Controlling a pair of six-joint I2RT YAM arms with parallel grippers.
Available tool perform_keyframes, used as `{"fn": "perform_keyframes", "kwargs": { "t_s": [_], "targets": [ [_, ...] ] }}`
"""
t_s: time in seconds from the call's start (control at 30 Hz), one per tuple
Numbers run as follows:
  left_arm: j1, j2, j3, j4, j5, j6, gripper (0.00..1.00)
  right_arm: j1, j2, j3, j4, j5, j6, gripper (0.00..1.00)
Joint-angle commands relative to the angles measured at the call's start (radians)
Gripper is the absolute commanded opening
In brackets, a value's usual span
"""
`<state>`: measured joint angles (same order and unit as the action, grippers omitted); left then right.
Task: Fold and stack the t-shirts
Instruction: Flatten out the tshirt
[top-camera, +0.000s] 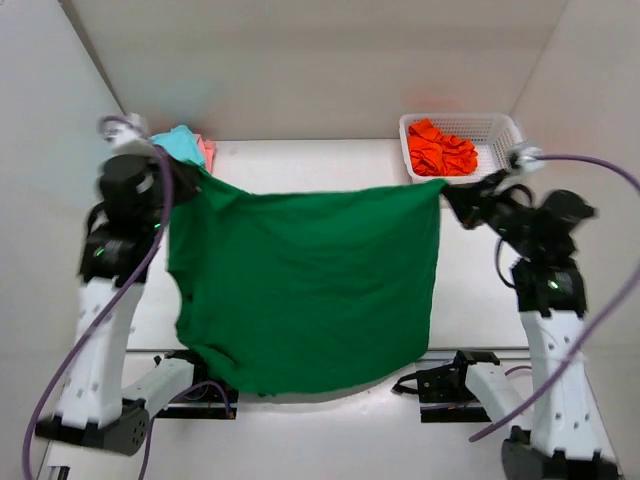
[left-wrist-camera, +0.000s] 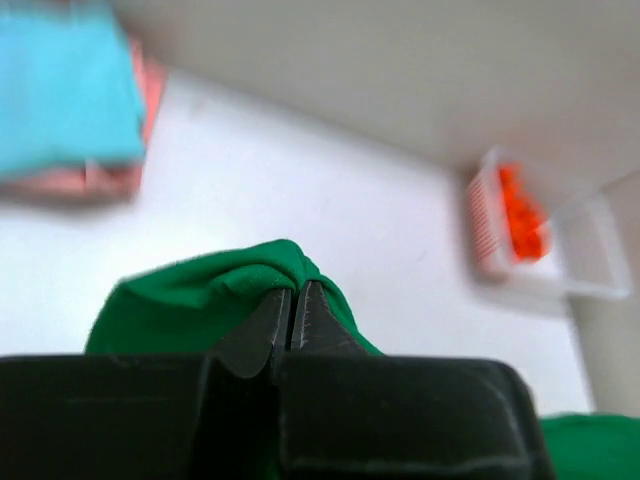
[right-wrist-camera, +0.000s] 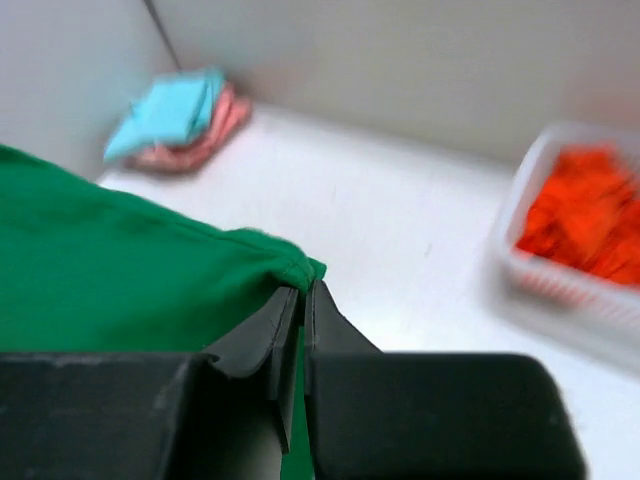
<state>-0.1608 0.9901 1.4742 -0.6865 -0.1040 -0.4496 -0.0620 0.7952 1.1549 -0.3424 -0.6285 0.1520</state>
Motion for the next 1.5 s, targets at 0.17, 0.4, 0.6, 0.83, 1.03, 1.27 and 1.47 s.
{"fn": "perform_keyframes", "kwargs": {
  "t_s": [0.17,0.4,0.6,0.83,1.03,1.27,1.47],
  "targets": [
    [0.023,0.396,-0.215,0.364,-0.004,-0.028,0.00,0.277,0.427,-0.158,0.358,0.309,-0.009,0.00],
    [0.136,1.031,0.251,0.450,0.071,0.017,0.56,0.237,1.066,0.236,0.513,0.571,-0.049,0.45],
    [0.205,1.072,0.307,0.604,0.257,-0.057,0.64,0.176,1.129,0.405,0.477,0.656,-0.057,0.32],
    [0.092,0.854,-0.061,0.532,0.195,-0.011,0.67,0.266,0.983,0.148,0.419,0.543,-0.089,0.24],
    [0.006,0.817,-0.198,0.420,0.040,0.012,0.67,0.387,1.004,0.075,0.274,0.582,-0.042,0.27],
    [-0.029,0.982,-0.085,0.233,-0.031,-0.011,0.71,0.456,1.145,0.123,0.110,0.589,0.050,0.23],
    [-0.022,1.143,0.044,0.110,-0.023,-0.020,0.71,0.464,1.274,0.245,-0.036,0.578,0.123,0.33]
  ]
}}
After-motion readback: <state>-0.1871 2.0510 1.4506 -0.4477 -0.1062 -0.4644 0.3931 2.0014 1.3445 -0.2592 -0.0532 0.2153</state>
